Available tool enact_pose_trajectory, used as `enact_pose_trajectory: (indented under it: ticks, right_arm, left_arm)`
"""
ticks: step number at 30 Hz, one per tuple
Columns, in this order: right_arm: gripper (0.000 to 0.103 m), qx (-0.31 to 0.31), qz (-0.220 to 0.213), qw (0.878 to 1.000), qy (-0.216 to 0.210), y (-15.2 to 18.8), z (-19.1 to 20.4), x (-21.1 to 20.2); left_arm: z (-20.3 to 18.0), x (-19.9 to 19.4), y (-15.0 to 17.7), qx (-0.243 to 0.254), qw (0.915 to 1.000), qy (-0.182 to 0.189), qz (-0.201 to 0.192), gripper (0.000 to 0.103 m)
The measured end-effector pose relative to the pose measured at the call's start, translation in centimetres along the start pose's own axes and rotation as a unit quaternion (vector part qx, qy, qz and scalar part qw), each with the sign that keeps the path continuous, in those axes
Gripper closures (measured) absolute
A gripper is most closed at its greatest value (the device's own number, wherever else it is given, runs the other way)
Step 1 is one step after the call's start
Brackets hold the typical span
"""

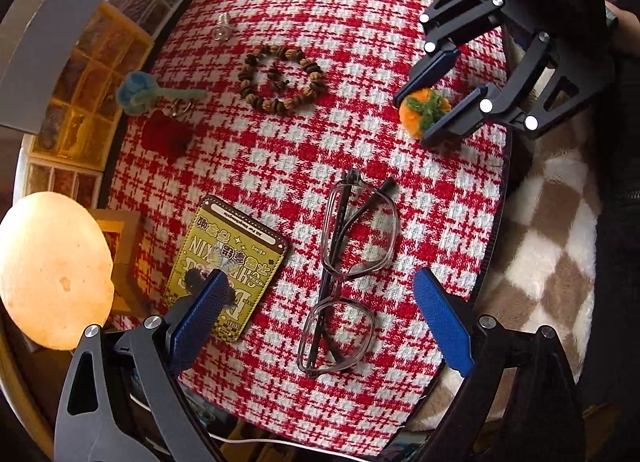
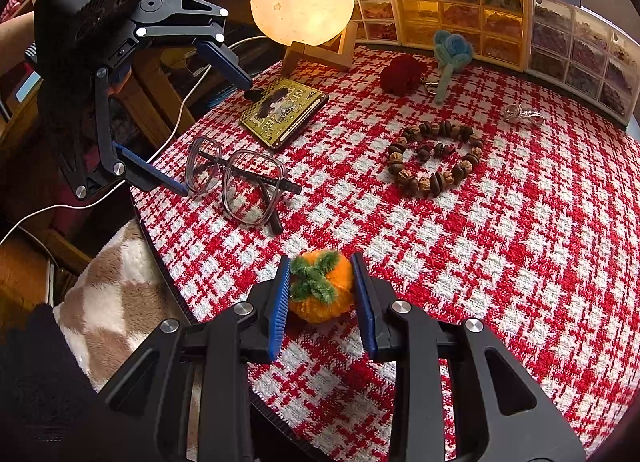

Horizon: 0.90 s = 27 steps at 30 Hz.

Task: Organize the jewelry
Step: 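Move left tool to the grey eyeglasses and close on them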

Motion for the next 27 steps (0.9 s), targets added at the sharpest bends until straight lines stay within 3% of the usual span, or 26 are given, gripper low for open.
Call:
enact_pose_trajectory:
  ticks: [1, 5, 10, 16, 23, 27]
  right_arm:
    - [0.073, 0.002, 0.000, 1.000, 0.000, 0.0, 0.0, 0.0]
    - [0.073, 0.010, 0.001, 1.000, -0.008, -0.1, -0.1, 0.0]
    - [0.073, 0.021, 0.004, 1.000, -0.019, -0.1, -0.3, -0.1]
    - [0.073, 0.011, 0.001, 1.000, -0.017, -0.2, -0.2, -0.1]
    - [0.073, -0.021, 0.003, 1.000, 0.002, -0.1, 0.3, 0.0]
    - [0.073, -0.003, 0.005, 1.000, -0.001, -0.1, 0.0, 0.1]
  left_arm:
    - [0.0, 0.2, 0.0, 0.003, 1.0000, 0.002, 0.001, 0.012]
    - [0.3, 1.0, 0.0, 0.008, 0.9997, 0.025, 0.001, 0.038]
    - [0.5, 2.5, 0.7, 0.023, 0.9983, 0.047, 0.025, 0.044]
    - [0.0, 4.8, 1.9, 0.021, 0.9952, 0.071, 0.064, 0.068]
    - [-0.2, 5.5, 2.6, -0.019, 0.9928, 0.097, 0.067, 0.075]
    - [-0.1, 5.3, 2.2, 0.020, 0.9944, 0.080, 0.066, 0.076]
Point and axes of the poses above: each gripper's, at about its wrist camera, not at the fingertips, and x roughly the way its jaws point, z to its left, y to its underside, the point moved 10 cm from there along x, roughly the way its jaws point, and after that the axes turned 13 degrees about y, right-handed, at the moved point
